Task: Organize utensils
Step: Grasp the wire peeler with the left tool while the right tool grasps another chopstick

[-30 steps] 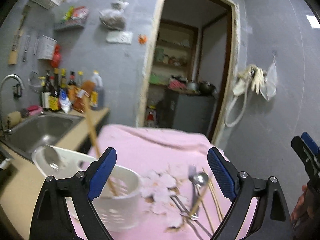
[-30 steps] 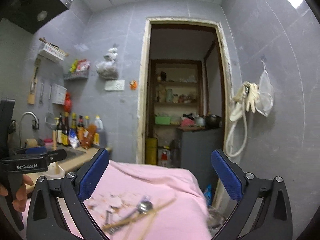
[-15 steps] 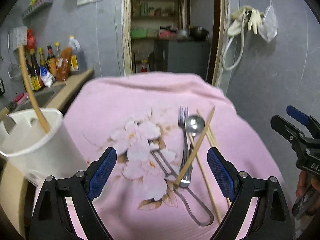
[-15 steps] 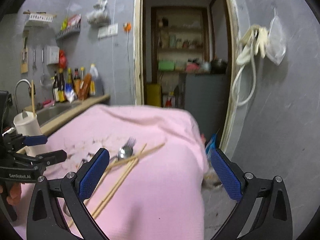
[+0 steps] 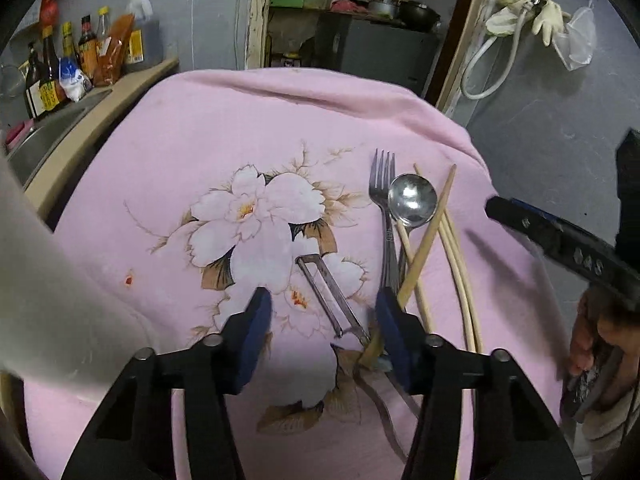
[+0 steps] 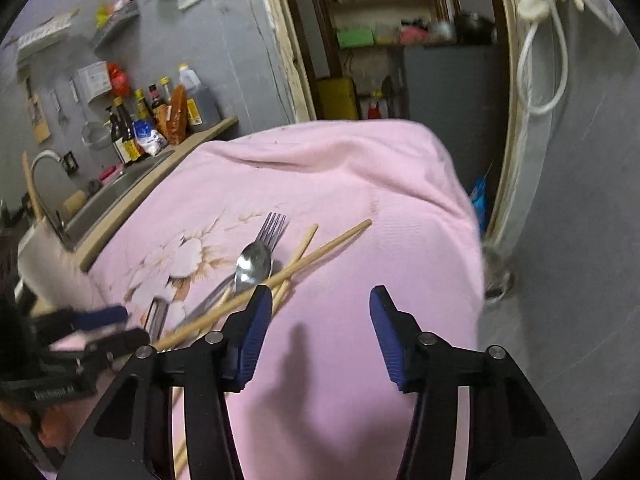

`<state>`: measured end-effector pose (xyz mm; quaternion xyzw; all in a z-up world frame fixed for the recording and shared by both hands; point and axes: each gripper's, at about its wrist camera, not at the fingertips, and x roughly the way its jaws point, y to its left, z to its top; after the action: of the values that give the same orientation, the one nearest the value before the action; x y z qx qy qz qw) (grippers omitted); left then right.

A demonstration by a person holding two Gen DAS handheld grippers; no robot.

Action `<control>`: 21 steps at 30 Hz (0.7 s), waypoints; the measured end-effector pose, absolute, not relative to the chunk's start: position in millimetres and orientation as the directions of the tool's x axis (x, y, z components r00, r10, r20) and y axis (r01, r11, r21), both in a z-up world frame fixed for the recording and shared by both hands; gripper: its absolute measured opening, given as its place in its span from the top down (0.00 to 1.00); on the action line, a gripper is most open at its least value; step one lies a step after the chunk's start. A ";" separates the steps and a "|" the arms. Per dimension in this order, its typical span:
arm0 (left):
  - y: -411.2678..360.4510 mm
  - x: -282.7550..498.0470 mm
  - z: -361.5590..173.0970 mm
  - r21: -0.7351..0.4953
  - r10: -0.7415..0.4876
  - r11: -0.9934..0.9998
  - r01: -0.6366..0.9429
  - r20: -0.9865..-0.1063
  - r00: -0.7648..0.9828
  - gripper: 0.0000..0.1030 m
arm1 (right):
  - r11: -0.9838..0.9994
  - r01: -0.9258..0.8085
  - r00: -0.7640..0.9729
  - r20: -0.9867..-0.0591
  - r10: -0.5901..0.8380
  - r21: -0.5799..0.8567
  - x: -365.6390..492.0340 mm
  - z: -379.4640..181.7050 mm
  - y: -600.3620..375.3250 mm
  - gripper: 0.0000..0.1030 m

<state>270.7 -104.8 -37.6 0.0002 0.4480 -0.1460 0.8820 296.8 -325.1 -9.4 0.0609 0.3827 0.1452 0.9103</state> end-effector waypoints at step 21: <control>-102.9 281.6 -41.5 -0.160 -0.284 0.949 0.273 -0.810 0.513 0.72 | 0.924 -0.110 0.527 -0.767 0.368 0.367 363.0 -27.4 -332.8 0.96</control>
<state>281.6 -102.9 -41.5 -0.0061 0.4667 -0.1601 0.8698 363.0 -332.8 -27.4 0.1378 0.4664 0.1385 0.8627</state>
